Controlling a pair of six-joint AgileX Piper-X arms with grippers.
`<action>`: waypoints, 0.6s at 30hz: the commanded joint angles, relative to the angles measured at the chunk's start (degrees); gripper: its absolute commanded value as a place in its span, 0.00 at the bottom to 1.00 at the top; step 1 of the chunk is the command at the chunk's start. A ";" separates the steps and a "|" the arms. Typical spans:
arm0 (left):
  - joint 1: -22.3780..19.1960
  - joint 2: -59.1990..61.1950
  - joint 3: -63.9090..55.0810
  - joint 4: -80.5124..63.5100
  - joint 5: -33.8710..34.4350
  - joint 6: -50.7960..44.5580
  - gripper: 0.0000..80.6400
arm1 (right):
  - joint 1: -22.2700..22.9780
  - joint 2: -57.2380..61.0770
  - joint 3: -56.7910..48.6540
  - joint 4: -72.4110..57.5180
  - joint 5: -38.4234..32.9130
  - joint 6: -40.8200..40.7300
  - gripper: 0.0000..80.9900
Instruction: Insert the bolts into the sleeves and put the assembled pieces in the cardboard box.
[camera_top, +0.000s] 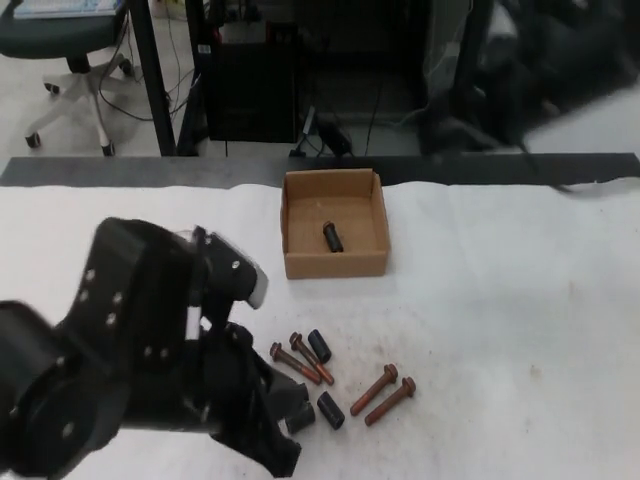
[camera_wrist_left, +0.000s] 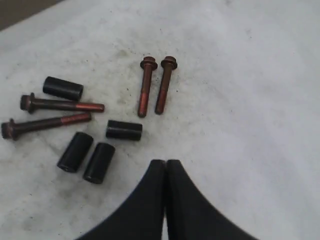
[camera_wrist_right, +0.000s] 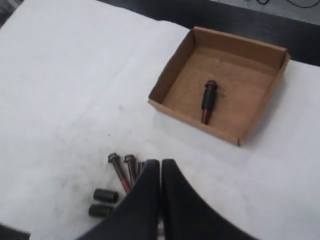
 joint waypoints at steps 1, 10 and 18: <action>-0.02 2.80 -4.06 1.26 2.86 -0.07 0.00 | -0.88 -8.19 11.32 -2.83 -0.64 1.13 0.01; -6.47 14.17 -19.81 7.98 2.31 5.47 0.00 | -1.21 -25.16 29.82 -1.07 -0.76 5.16 0.01; -11.38 25.97 -31.85 19.08 -9.76 15.02 0.00 | -1.70 -31.90 32.70 -1.06 -8.51 7.15 0.01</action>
